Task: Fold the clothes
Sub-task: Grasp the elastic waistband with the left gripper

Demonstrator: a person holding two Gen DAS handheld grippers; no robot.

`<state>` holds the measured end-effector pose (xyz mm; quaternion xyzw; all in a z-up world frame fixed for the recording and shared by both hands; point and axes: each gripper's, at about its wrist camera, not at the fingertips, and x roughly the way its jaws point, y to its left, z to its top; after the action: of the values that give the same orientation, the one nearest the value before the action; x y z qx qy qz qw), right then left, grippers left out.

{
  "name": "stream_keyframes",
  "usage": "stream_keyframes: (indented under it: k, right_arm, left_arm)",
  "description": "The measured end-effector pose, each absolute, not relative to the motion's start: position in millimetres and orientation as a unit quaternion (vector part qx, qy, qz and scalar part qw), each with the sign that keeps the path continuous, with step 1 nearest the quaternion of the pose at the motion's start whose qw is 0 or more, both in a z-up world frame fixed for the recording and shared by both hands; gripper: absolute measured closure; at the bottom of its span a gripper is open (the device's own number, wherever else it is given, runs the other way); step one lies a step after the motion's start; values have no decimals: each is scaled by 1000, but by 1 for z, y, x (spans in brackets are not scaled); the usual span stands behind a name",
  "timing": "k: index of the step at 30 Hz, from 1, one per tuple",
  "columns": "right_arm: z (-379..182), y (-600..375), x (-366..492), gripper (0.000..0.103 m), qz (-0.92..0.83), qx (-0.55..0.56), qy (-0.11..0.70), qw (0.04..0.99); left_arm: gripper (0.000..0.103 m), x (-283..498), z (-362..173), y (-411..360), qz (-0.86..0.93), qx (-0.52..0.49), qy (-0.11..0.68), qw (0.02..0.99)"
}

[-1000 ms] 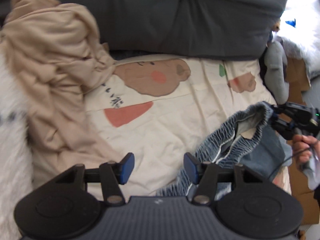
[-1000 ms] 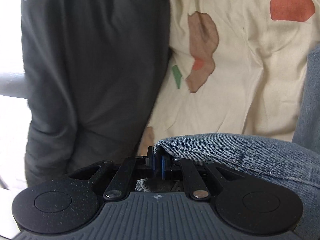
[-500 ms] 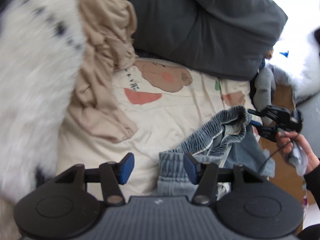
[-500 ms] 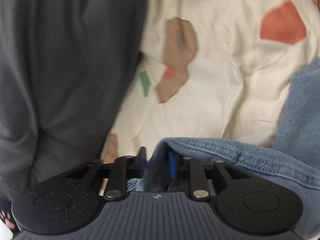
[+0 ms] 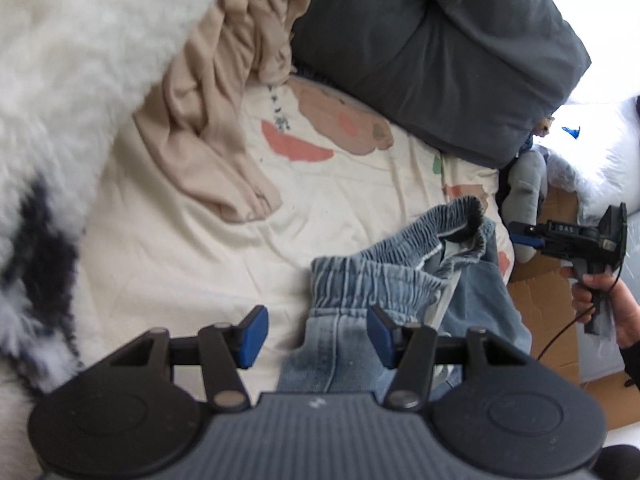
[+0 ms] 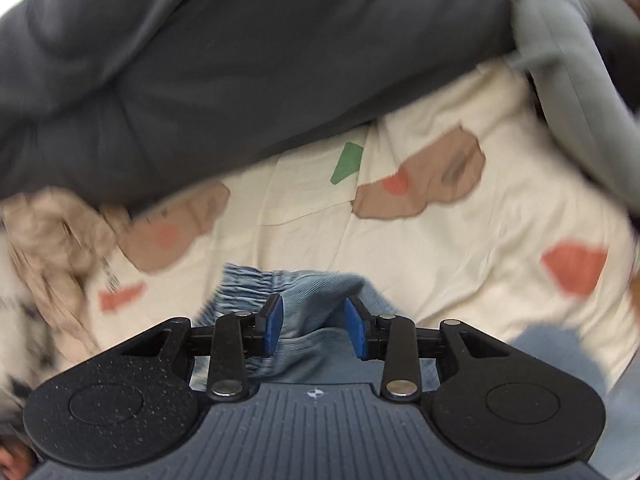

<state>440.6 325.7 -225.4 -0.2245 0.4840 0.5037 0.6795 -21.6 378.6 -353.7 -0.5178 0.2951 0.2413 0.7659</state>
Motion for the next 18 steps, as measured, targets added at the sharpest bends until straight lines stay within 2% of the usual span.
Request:
stream_keyframes:
  k: [7, 18]
  right_arm:
    - [-232, 349, 426, 64, 540, -359, 421, 635]
    - [-228, 371, 426, 64, 569, -429, 376, 592]
  left_arm:
    - [46, -14, -360, 370, 234, -510, 307, 769]
    - [47, -8, -380, 363, 245, -530, 304, 753]
